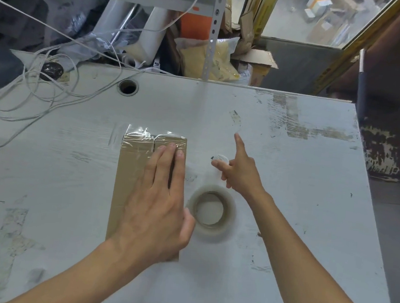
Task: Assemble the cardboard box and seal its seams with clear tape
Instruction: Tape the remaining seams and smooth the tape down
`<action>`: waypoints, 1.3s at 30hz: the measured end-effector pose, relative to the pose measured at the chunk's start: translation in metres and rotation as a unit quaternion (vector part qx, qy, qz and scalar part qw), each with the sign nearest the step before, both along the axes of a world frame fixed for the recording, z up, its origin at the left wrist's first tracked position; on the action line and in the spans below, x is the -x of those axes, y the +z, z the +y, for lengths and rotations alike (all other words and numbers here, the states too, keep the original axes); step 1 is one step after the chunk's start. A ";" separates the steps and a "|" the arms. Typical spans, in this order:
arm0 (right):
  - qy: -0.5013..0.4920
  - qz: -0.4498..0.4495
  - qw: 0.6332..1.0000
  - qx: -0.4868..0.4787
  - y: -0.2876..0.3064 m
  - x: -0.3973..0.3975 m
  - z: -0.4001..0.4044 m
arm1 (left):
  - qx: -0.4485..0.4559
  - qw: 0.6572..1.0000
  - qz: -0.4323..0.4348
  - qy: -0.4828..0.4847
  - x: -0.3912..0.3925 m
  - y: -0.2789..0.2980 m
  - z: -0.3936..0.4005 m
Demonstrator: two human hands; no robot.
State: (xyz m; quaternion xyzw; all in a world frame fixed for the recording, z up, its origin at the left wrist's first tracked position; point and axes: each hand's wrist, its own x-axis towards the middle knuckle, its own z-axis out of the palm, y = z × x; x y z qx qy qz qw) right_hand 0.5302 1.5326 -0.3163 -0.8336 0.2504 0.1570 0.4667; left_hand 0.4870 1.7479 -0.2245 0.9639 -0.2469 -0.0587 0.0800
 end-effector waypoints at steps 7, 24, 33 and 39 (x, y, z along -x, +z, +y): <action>0.034 -0.063 0.980 0.188 0.012 0.008 0.000 | 0.008 1.000 -0.009 -0.007 0.001 0.000 0.000; 0.114 -0.376 0.913 0.111 0.097 0.021 0.107 | 0.243 0.962 -0.091 0.079 -0.010 0.004 0.043; 0.160 -0.389 0.891 0.171 0.081 0.021 0.118 | 0.205 0.972 -0.094 0.070 -0.018 -0.016 0.055; 0.150 -0.382 0.896 0.168 0.079 0.022 0.118 | 0.238 0.963 -0.082 0.099 -0.018 -0.018 0.055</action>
